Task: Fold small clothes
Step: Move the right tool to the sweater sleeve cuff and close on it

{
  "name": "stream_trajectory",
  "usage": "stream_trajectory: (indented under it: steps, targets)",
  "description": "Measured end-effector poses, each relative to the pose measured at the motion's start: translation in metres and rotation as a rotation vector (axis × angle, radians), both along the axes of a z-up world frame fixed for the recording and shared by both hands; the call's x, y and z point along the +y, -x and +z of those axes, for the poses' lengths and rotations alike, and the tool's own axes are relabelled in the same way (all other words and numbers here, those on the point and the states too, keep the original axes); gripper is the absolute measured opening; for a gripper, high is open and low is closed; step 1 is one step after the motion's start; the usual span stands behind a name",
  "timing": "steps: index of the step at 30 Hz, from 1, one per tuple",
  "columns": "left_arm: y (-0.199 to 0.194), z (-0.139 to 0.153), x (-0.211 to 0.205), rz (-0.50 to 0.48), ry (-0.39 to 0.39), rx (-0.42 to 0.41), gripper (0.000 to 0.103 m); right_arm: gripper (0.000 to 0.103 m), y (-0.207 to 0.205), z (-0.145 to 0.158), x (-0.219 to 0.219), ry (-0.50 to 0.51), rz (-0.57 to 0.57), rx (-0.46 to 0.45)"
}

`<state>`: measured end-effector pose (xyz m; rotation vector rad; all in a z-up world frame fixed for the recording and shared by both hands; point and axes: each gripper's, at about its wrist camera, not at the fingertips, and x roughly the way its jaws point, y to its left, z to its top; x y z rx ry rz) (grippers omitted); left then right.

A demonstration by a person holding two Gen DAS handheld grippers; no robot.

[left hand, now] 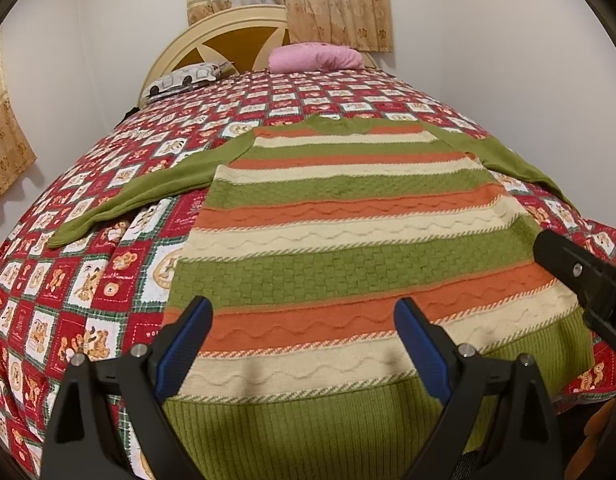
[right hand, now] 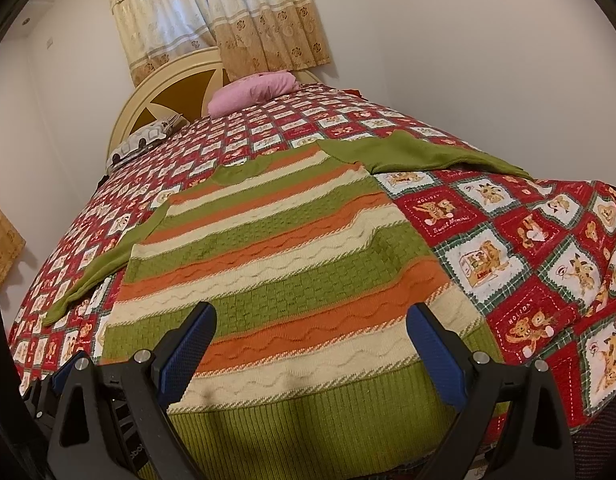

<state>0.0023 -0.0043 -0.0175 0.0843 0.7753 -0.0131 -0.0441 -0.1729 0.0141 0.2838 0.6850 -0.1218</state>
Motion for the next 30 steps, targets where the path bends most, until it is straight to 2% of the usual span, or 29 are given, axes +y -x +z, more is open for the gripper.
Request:
stream_trajectory:
  steps: [8, 11, 13, 15, 16, 17, 18, 21, 25, 28, 30]
  targets:
    - [-0.021, -0.004, 0.012, -0.032, 0.073, 0.010, 0.095, 0.096, -0.009, -0.007, -0.010, -0.016, 0.000, -0.012]
    - [-0.042, -0.004, 0.027, 0.001, 0.084, -0.008, 0.095, 0.096, -0.016, -0.012, -0.030, -0.060, -0.025, -0.021]
    - [-0.061, -0.003, 0.039, 0.034, 0.100, -0.016, 0.095, 0.090, -0.022, -0.014, -0.046, -0.083, -0.040, -0.026]
    - [-0.077, -0.001, 0.049, 0.058, 0.109, -0.037, 0.095, 0.063, -0.032, -0.014, -0.069, -0.097, -0.058, -0.023]
    - [-0.087, -0.001, 0.054, 0.073, 0.106, -0.057, 0.095, 0.057, -0.038, -0.013, -0.081, -0.107, -0.067, -0.018]
    - [-0.097, -0.001, 0.058, 0.085, 0.100, -0.077, 0.095, 0.049, -0.046, -0.013, -0.099, -0.135, -0.074, -0.011]
    - [-0.102, -0.002, 0.061, 0.090, 0.096, -0.089, 0.095, 0.047, -0.054, -0.013, -0.122, -0.165, -0.100, -0.003]
    - [-0.125, -0.011, 0.071, 0.114, 0.093, -0.106, 0.095, 0.047, -0.070, -0.008, -0.189, -0.172, -0.240, -0.014]
    - [-0.147, -0.033, 0.084, 0.152, 0.153, -0.050, 0.095, 0.047, -0.088, -0.009, -0.287, -0.257, -0.408, -0.031]
    - [-0.160, -0.051, 0.088, 0.162, 0.195, 0.066, 0.095, 0.047, -0.107, -0.023, -0.351, -0.352, -0.507, -0.012]
    - [-0.161, -0.051, 0.089, 0.172, 0.206, 0.066, 0.095, 0.047, -0.123, -0.040, -0.386, -0.448, -0.550, 0.014]
